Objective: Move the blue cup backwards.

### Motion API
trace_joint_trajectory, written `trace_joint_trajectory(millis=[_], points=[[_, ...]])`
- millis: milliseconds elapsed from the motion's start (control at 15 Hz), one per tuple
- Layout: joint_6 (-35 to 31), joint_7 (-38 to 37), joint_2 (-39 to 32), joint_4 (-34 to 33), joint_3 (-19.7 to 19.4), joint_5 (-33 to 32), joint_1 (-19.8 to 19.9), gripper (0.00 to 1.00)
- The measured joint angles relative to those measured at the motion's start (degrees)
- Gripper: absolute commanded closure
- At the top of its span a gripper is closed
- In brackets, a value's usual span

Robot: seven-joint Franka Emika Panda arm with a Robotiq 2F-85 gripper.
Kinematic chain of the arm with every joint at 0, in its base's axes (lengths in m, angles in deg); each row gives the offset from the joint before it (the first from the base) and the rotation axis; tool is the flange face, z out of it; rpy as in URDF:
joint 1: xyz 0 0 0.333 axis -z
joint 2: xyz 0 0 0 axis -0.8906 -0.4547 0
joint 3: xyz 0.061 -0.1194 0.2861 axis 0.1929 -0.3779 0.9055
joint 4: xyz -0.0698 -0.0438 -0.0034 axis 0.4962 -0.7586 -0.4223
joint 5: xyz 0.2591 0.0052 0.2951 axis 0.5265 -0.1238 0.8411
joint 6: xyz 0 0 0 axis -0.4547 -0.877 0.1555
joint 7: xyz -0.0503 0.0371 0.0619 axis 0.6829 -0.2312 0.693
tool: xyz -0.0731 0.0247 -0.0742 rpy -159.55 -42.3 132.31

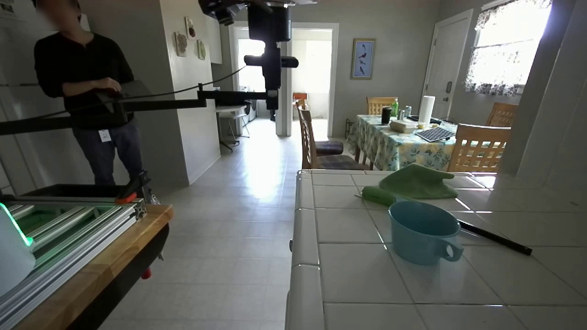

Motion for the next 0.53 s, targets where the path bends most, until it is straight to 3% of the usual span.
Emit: trace_joint_trajectory(millis=[267, 533], points=[[-0.3, -0.1, 0.0, 0.0, 0.0, 0.0, 0.0, 0.00], [-4.8, -0.4, -2.5, -1.1, 1.4, -0.8, -1.2, 0.00]])
